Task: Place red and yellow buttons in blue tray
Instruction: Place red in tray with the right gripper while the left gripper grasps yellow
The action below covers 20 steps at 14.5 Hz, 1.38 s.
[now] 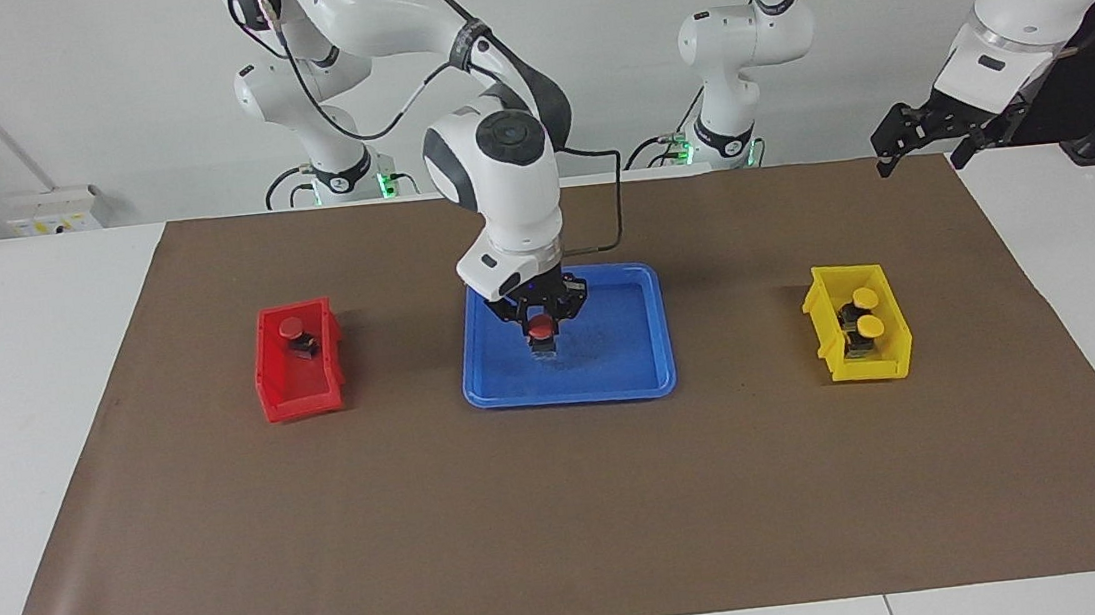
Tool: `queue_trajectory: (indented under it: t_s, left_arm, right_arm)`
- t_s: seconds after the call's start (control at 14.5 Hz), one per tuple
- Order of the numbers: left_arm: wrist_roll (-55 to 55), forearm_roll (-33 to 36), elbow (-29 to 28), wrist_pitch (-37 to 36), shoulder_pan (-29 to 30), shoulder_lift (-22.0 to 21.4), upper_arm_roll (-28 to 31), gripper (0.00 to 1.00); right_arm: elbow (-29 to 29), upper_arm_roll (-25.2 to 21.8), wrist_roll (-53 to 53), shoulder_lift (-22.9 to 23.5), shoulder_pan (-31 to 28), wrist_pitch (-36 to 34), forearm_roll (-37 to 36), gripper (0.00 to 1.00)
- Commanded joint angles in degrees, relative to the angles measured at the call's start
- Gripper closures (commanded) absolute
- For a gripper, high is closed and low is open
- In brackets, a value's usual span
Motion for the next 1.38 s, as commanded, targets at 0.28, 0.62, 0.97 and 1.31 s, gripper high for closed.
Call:
queue_trajectory:
  t_s: [0.28,0.62,0.97,1.31]
  left_arm:
    - [0.29,0.96,-22.73,25.24,0.75,-1.85,-0.35,0.1]
    - [0.82,0.87,-25.38,32.99,2.86,4.75,-0.35,0.21]
    - [1.43,0.87,-28.02,37.13,4.61,5.64,-0.35,0.25]
    - [1.43,-0.44,-29.08,37.13,4.36,5.37,-0.53,0.28]
  right_arm:
    - [-5.15,-0.32,2.07,0.13,1.31,5.1,0.35,0.68]
    - [-3.86,-0.41,1.72,-0.14,0.69,5.73,-0.96,0.32]
    - [-7.76,-0.94,-16.05,-11.7,-8.68,-2.7,-2.2,0.32]
    - [-30.78,-0.85,-42.1,-30.08,-25.47,-0.89,-1.5,0.32]
